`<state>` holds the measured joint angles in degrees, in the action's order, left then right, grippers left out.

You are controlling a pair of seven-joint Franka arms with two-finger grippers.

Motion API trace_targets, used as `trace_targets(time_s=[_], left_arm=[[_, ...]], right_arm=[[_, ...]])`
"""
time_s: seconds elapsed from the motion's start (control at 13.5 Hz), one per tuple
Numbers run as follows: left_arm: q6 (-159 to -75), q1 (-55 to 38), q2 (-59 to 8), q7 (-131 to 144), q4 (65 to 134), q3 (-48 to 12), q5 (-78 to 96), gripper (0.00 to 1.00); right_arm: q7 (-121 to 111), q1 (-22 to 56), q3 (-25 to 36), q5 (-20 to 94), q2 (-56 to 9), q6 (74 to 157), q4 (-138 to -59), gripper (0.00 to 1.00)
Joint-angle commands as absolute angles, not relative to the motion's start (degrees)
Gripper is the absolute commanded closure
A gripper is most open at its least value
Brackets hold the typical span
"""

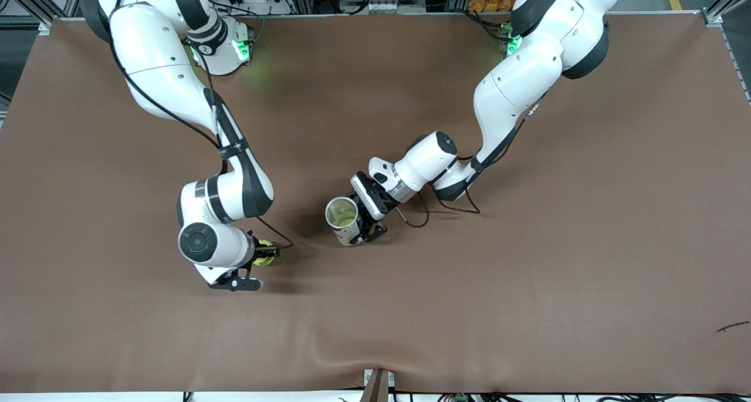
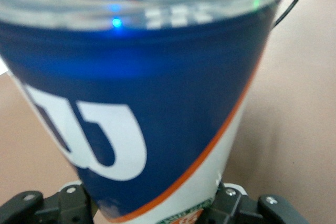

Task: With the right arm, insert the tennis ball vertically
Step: 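Grasp the second tennis ball with the right gripper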

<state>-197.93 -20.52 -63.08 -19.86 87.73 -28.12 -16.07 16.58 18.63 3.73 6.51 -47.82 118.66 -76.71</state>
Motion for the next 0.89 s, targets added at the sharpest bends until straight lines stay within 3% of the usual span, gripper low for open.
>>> trace_targets(time_s=[0.0, 0.52, 0.81], left_arm=[[-198.9, -21.3, -62.8, -19.0, 87.3, -27.3, -16.0, 0.23], [-198.9, -21.2, -62.8, -19.1, 87.3, -27.3, -16.1, 0.23], [-199.0, -21.1, -62.6, -19.1, 87.3, -27.3, -16.1, 0.23]], right_arm=[[16.3, 16.0, 3.0, 11.1, -41.4, 115.2, -77.5, 0.63], [32.9, 19.9, 3.0, 29.2, -31.9, 107.0, -77.4, 0.61], [49.0, 26.9, 3.0, 29.6, -31.3, 107.7, -76.6, 0.61]])
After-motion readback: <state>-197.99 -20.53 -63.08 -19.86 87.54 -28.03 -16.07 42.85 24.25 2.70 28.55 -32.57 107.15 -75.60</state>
